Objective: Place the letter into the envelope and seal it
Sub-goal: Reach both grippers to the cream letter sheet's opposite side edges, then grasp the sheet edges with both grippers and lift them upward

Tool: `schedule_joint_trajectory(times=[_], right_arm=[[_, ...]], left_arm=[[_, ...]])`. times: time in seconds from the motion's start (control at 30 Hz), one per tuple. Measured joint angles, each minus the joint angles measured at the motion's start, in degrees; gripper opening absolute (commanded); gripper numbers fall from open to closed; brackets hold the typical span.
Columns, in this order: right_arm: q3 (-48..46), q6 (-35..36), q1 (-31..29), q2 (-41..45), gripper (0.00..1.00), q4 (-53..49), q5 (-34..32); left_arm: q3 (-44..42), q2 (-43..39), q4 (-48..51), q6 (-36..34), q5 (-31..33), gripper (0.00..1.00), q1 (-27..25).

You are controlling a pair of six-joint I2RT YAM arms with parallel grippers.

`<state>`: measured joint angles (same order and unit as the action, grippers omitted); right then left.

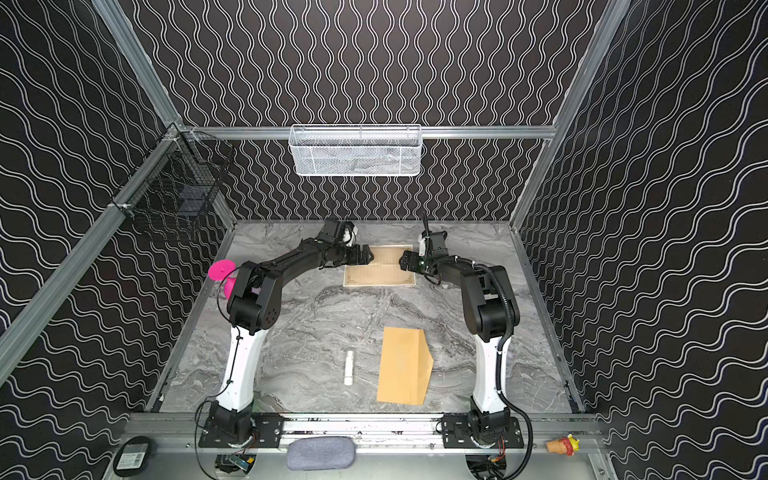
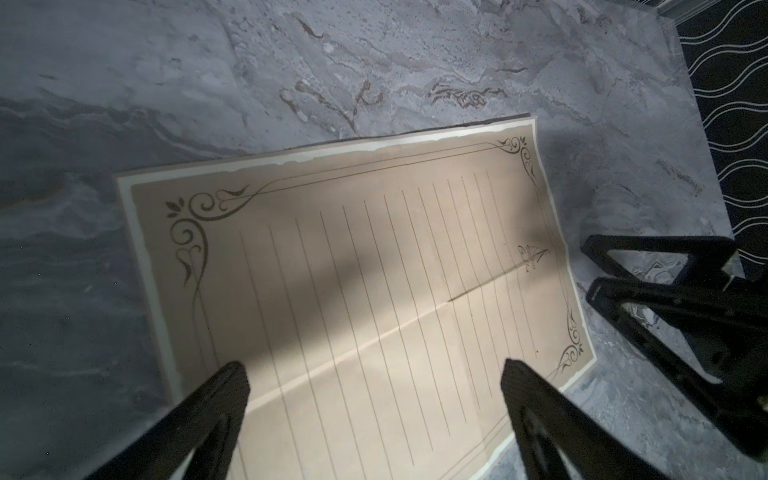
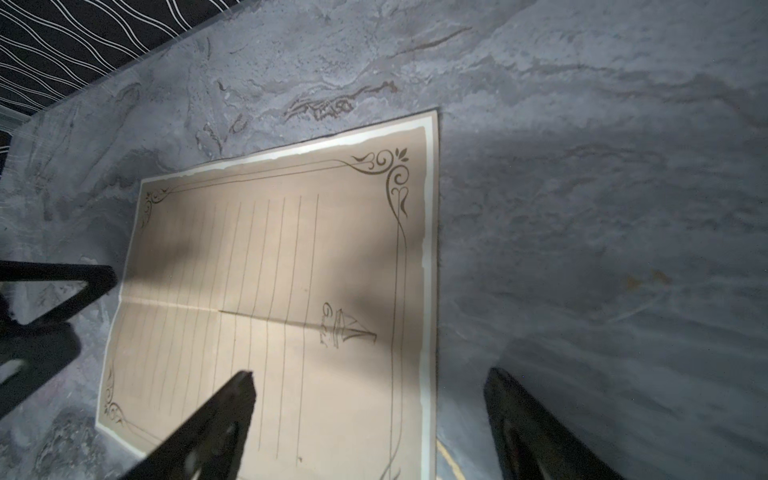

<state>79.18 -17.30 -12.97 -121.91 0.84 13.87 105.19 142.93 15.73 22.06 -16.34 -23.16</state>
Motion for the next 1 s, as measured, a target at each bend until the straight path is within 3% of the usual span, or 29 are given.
schedule_joint_trajectory(times=[1.0], right_arm=[[-2.8, 0.8, 0.3, -1.6, 0.79, 8.6, 6.4]], left_arm=[[-2.4, 1.5, -6.4, -1.2, -15.9, 0.99, -1.2]])
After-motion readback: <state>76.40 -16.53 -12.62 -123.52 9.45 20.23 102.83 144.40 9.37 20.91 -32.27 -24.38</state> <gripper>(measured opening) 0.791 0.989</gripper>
